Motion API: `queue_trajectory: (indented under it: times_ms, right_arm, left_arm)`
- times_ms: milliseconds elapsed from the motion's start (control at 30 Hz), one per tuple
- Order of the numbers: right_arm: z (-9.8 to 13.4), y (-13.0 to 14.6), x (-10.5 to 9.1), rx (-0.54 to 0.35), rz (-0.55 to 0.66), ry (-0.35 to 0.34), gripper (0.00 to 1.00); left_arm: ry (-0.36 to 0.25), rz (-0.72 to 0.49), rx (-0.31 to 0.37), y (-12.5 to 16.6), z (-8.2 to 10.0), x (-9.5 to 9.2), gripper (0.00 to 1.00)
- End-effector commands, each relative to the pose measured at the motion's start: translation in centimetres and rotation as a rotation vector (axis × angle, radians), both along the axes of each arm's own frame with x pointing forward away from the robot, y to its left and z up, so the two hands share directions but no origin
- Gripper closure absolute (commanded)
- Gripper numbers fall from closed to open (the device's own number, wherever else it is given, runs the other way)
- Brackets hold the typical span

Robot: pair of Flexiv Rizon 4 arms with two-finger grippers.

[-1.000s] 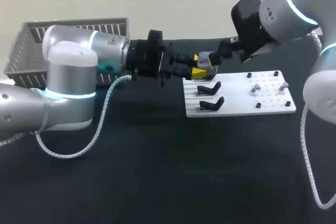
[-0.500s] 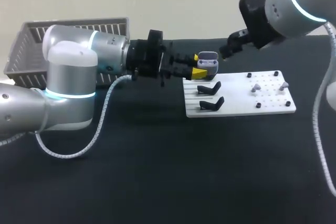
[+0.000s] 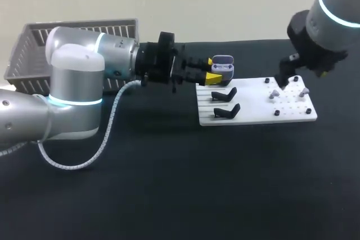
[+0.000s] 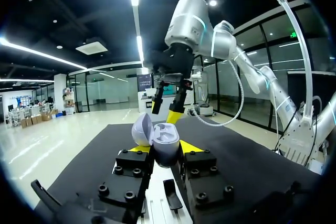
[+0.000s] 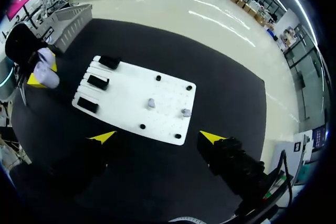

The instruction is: Pick up each earbud case from the left stands, insert the matching earbuds, close the lid, and place the case in the box.

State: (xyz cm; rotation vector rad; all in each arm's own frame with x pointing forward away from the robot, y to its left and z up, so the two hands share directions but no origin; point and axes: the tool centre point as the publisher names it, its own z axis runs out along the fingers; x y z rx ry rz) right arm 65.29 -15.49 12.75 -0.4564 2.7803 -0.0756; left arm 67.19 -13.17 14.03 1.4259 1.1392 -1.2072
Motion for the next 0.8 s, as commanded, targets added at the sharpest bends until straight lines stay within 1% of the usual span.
queue_trajectory:
  times_ms: [33,167,233,467,500,533,567,600,667,700,767,800]
  right_arm:
    - [-1.2,-1.5,1.3,-0.015,0.029,0.074,0.00]
    - [-2.5,-2.2,1.8,-0.041,0.054,0.090,0.00]
    - [-3.0,-2.4,2.0,-0.072,0.068,0.097,0.00]
    - [-5.0,-3.2,3.1,-0.066,0.091,0.107,0.00]
    - [-5.1,-3.2,3.2,-0.065,0.092,0.109,0.07]
    - [-5.3,-3.4,3.5,-0.063,0.092,0.109,0.16]
    - [-5.5,-3.5,3.6,-0.062,0.091,0.109,0.20]
    - [-5.7,-3.6,3.8,-0.061,0.091,0.110,0.28]
    - [-6.0,-3.8,4.1,-0.060,0.089,0.112,0.50]
    - [-6.2,-3.8,4.2,-0.060,0.088,0.113,0.51]
    - [-6.5,-4.0,4.4,-0.060,0.087,0.118,0.49]
    - [-6.7,-4.0,4.4,-0.059,0.088,0.121,0.51]
  left_arm:
    - [-0.002,0.002,-0.003,0.0,-0.1,0.0,1.00]
    - [-0.002,0.002,-0.003,0.0,-0.1,0.0,1.00]
    - [-0.002,0.002,-0.003,0.0,-0.1,0.0,1.00]
    - [-0.002,0.002,-0.003,0.0,-0.1,0.0,1.00]
    - [-0.002,0.002,-0.003,0.0,-0.1,0.0,1.00]
    - [-0.002,0.002,-0.003,0.0,-0.1,0.0,1.00]
    - [-0.002,0.002,-0.003,0.0,-0.1,0.0,1.00]
    - [-0.002,0.002,-0.003,0.0,-0.1,0.0,1.00]
    - [-0.002,0.002,-0.003,0.0,-0.1,0.0,1.00]
    - [-0.002,0.002,-0.003,0.0,-0.1,0.0,1.00]
    - [-0.002,0.002,-0.003,0.0,-0.1,0.0,1.00]
    - [-0.002,0.002,-0.003,0.0,-0.1,0.0,1.00]
